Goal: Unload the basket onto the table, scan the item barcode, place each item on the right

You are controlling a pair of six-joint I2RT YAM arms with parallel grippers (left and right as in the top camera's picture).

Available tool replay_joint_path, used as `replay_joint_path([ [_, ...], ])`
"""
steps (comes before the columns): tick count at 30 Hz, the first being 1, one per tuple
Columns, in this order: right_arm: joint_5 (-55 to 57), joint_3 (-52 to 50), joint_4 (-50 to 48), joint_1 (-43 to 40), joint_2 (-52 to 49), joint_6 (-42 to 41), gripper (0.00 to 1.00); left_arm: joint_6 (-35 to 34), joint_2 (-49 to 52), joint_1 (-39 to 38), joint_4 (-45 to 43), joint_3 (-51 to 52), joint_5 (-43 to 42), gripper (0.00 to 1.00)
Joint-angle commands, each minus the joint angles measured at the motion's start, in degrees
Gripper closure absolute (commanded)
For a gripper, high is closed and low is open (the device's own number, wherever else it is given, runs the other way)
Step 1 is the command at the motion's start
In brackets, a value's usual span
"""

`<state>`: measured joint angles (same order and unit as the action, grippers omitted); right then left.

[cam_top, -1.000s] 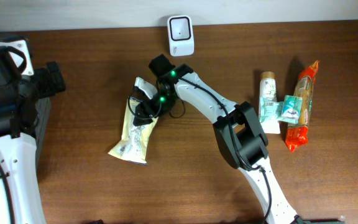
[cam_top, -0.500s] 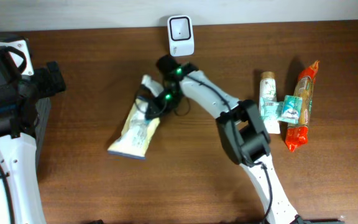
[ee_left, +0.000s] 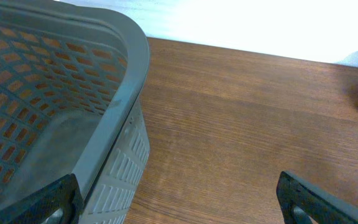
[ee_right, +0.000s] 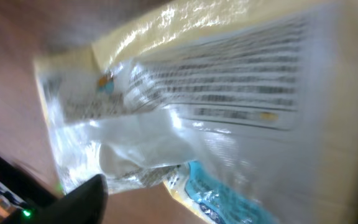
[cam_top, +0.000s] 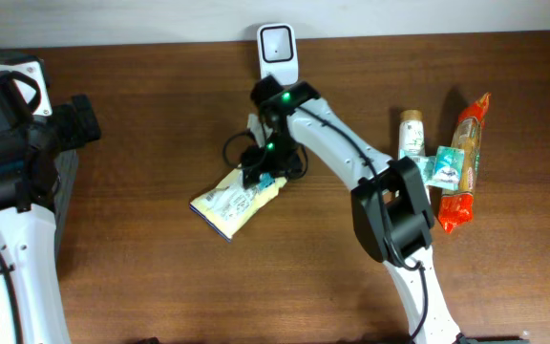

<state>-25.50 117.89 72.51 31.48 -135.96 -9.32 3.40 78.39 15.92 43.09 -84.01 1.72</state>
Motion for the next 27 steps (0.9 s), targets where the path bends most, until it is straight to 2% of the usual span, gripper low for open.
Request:
replay_joint_path([
  [1,5.6,0.3,2.8,-1.9,1.2,11.8,0.15,-0.6,-0.7,0.1,-0.1,-0.5,-0.5,0.01],
  [3,6.1,1.9,4.3,-4.5,1.2,19.3,0.11,-0.6,-0.7,0.1,-0.1,-0.5,-0.5,0.01],
  [6,5.0,3.3,2.5,-8.9,1.2,21.6,0.04,-0.6,-0.7,0.1,-0.1,-0.5,-0.5,0.01],
  [9,-5.7,3.3,-1.7,-13.0,0.7,25.9,0.02,-0.6,-0.7,0.1,-0.1,-0.5,-0.5,0.01],
  [11,-9.5,3.3,-3.6,-14.0,0.6,26.0,0.02,-0.6,-0.7,0.1,-0.1,-0.5,-0.5,0.01],
  [18,-14.3,3.3,-6.2,-10.4,-2.7,25.4,0.02,-0.6,-0.7,0.1,-0.1,-0.5,-0.5,0.01],
  [27,-18.7,3.1,-1.4,-3.9,-9.7,23.7,0.05,-0.6,-0.7,0.1,-0.1,-0.5,-0.5,0.01],
])
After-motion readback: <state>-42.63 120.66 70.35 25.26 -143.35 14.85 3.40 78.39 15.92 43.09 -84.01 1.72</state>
